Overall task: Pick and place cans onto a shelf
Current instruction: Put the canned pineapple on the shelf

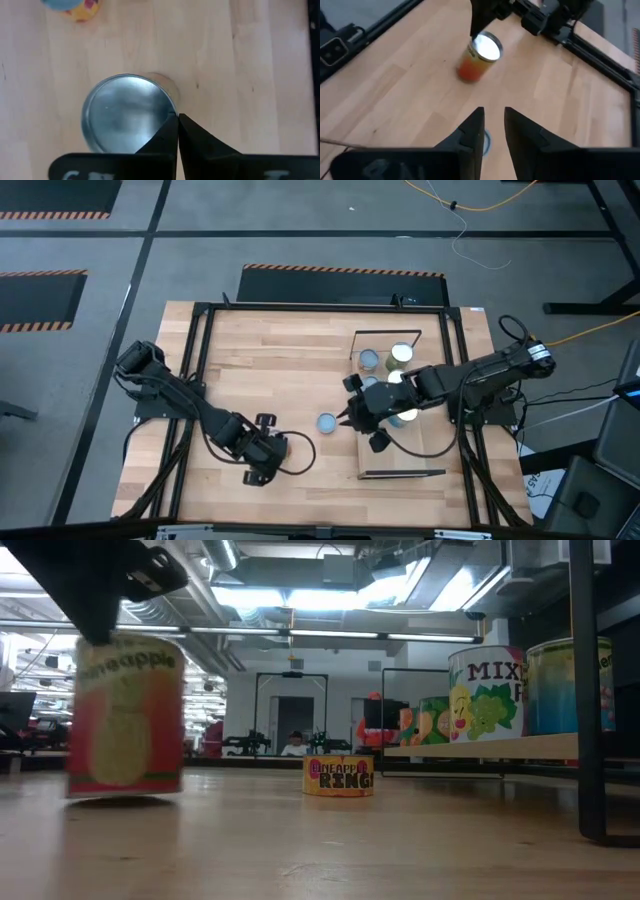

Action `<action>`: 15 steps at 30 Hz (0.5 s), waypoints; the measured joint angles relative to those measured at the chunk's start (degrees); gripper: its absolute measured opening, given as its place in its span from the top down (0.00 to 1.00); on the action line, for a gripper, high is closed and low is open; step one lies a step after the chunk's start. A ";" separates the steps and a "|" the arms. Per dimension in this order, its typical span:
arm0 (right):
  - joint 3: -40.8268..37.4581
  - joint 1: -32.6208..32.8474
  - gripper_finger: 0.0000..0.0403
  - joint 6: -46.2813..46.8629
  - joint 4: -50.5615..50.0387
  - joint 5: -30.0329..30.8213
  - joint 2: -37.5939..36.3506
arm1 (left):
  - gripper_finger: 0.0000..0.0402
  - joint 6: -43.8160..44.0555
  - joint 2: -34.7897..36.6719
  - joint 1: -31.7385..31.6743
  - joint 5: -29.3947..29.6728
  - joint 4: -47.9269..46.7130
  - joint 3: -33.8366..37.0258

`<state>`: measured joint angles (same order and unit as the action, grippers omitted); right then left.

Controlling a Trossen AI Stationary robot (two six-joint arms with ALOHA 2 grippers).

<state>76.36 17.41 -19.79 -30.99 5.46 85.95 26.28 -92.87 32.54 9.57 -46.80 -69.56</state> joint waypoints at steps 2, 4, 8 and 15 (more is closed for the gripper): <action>0.00 -0.62 0.80 0.01 1.03 -1.69 0.64 | 1.00 -0.02 -0.21 -0.04 0.18 -0.33 0.02; 0.00 -0.89 0.80 0.01 1.03 -2.53 1.25 | 1.00 0.00 -0.07 -0.07 0.23 -0.04 0.02; 0.00 -1.44 0.80 -0.04 1.83 -2.59 3.20 | 0.99 0.02 -0.07 -0.05 0.31 -0.09 0.02; 0.00 -1.69 0.80 -0.19 3.05 -2.61 7.74 | 0.91 0.17 -0.09 -0.14 0.34 0.09 0.02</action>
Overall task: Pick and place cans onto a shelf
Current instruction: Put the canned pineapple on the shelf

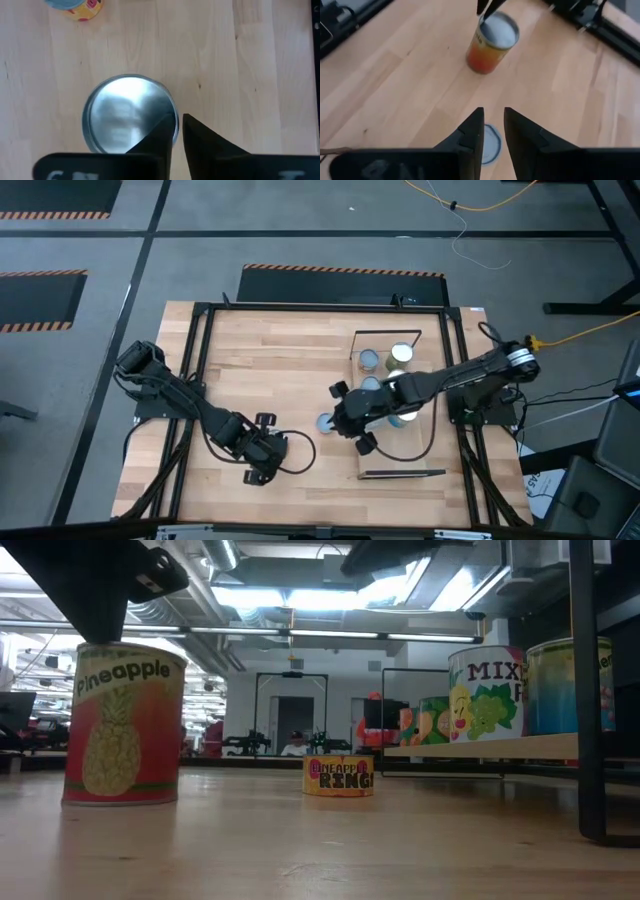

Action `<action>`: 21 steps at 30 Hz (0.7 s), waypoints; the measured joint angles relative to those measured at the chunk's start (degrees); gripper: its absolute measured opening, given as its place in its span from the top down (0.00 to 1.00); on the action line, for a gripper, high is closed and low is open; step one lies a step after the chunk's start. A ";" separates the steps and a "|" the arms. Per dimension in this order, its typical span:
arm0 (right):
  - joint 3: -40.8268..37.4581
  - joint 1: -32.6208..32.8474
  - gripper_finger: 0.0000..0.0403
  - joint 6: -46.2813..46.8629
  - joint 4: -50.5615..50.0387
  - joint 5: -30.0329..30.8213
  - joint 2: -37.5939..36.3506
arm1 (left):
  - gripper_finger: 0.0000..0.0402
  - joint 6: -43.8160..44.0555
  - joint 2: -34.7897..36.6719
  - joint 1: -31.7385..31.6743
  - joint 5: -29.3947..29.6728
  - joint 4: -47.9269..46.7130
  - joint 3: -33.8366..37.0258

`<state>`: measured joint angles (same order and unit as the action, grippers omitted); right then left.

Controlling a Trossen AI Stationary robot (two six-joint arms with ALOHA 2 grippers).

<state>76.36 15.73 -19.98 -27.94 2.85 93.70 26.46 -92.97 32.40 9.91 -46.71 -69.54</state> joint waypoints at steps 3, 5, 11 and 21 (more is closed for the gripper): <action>0.00 0.02 0.80 -0.01 0.41 0.00 1.93 | 0.87 0.04 0.00 -0.04 0.02 0.15 0.00; 0.00 0.02 0.80 -0.01 0.65 0.00 3.13 | 0.86 0.07 0.00 -0.04 0.08 0.36 0.00; 0.00 0.02 0.80 -0.03 3.15 0.00 5.60 | 0.84 0.16 0.02 -0.02 0.16 0.78 0.00; 0.00 0.02 0.80 -0.03 9.65 0.02 6.11 | 0.85 -0.04 0.02 0.00 0.24 1.55 -1.38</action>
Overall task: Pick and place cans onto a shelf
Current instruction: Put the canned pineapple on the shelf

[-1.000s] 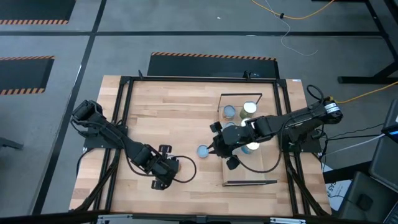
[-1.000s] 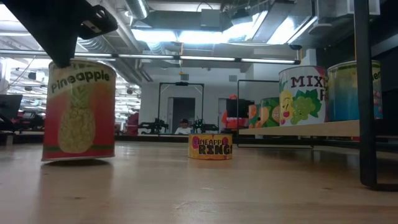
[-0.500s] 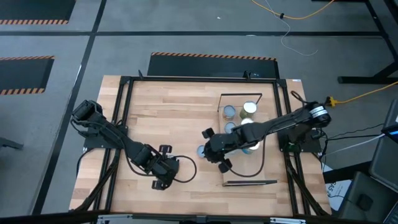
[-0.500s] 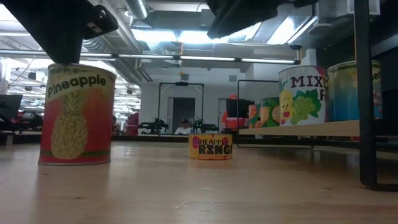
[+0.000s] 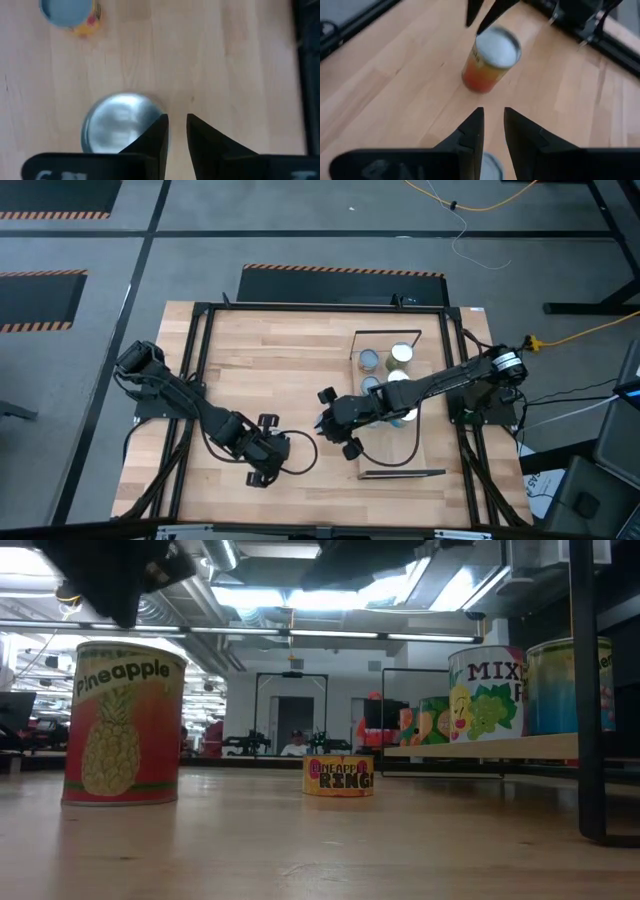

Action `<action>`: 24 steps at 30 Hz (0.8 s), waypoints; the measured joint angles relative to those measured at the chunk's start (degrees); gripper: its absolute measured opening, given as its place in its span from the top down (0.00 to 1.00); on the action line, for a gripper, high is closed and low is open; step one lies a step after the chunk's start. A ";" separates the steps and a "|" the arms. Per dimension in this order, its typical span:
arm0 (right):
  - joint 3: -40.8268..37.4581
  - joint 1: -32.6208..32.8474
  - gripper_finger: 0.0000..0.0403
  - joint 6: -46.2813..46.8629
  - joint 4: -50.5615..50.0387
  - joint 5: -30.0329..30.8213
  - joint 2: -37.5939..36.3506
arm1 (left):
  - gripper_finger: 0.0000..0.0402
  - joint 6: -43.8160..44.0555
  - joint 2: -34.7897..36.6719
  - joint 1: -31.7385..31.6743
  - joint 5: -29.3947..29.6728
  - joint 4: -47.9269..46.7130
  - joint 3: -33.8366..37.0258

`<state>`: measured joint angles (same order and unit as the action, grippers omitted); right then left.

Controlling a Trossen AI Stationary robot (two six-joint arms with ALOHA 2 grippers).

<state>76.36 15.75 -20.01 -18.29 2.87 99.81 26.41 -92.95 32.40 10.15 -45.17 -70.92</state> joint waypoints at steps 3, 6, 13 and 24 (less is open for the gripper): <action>0.00 0.00 0.80 0.01 2.23 0.00 0.07 | 0.85 -0.41 0.11 0.01 0.85 0.21 -1.87; 0.00 0.00 0.80 0.21 3.40 -0.02 0.22 | 0.85 -2.96 0.19 0.03 1.63 -0.73 -4.13; 0.02 0.00 0.80 0.29 5.90 -0.06 0.24 | 0.85 -8.24 3.70 0.76 3.74 -4.43 -6.73; 0.04 -0.14 0.80 1.99 9.40 -0.06 0.24 | 0.85 -10.75 19.69 4.11 18.13 -8.53 -4.68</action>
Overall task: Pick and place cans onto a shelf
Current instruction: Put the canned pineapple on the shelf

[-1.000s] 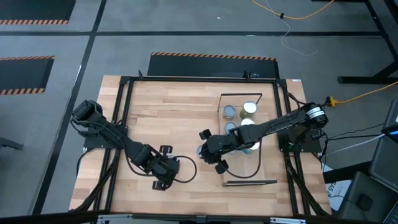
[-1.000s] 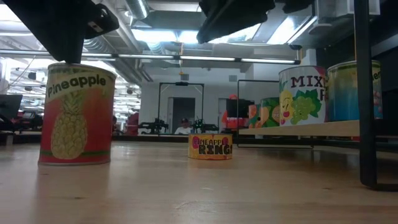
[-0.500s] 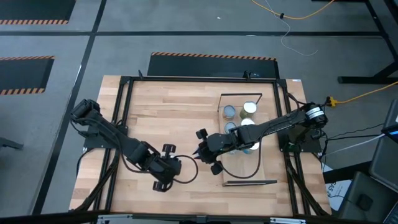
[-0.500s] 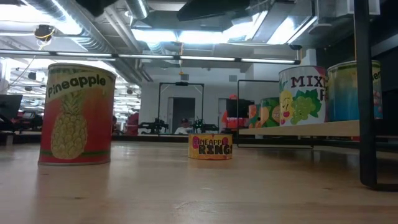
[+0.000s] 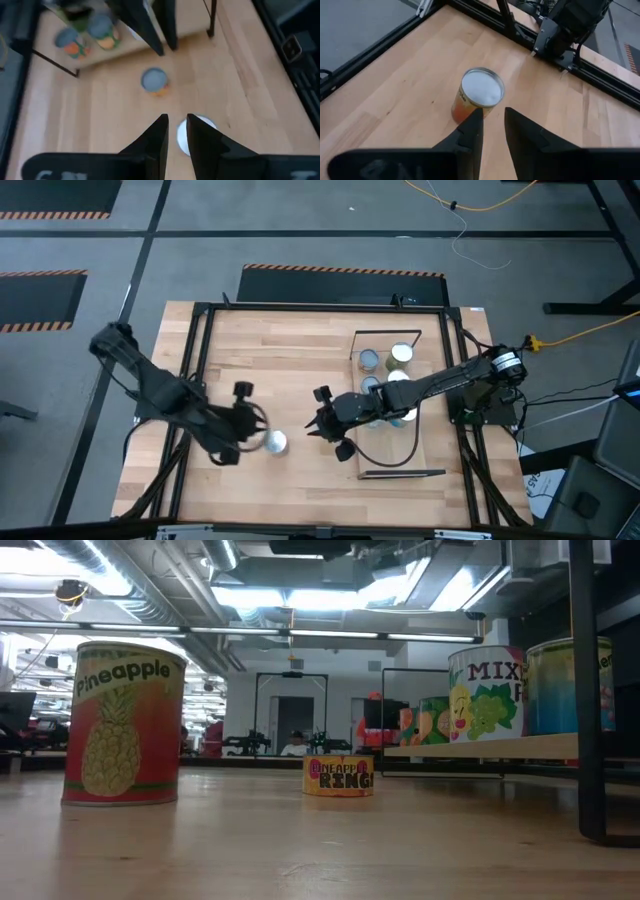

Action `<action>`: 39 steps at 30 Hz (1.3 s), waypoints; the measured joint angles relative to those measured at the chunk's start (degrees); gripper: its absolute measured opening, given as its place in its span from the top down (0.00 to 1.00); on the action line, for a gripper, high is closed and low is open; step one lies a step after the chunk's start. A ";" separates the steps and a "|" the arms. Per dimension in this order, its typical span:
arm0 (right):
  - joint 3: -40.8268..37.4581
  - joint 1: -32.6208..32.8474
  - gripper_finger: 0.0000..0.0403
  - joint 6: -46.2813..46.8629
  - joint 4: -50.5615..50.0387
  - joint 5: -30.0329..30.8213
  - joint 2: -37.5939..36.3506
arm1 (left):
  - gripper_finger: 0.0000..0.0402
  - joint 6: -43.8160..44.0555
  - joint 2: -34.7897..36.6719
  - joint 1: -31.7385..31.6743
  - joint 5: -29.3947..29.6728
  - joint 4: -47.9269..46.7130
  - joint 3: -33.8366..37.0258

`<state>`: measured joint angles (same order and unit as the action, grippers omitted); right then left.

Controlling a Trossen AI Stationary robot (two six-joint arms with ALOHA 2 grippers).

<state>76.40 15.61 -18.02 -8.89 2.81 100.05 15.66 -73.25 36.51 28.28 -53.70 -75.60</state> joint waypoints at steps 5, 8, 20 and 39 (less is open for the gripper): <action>0.00 -0.60 0.66 2.98 1.20 0.00 0.00 | 0.85 0.65 8.54 1.25 2.57 6.62 9.73; 0.00 -0.71 0.56 4.28 2.86 0.04 0.00 | 0.85 0.67 13.23 1.44 2.59 12.87 16.96; 0.07 -0.62 0.51 4.48 16.00 -8.10 5.47 | 0.85 0.73 23.63 1.38 2.56 34.89 40.24; 10.83 -0.32 0.51 4.42 17.73 -9.06 21.10 | 0.85 1.91 24.28 1.38 2.57 38.15 44.05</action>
<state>87.23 15.29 -13.60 8.84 -6.25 121.15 17.57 -48.97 37.89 30.85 -15.55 -31.55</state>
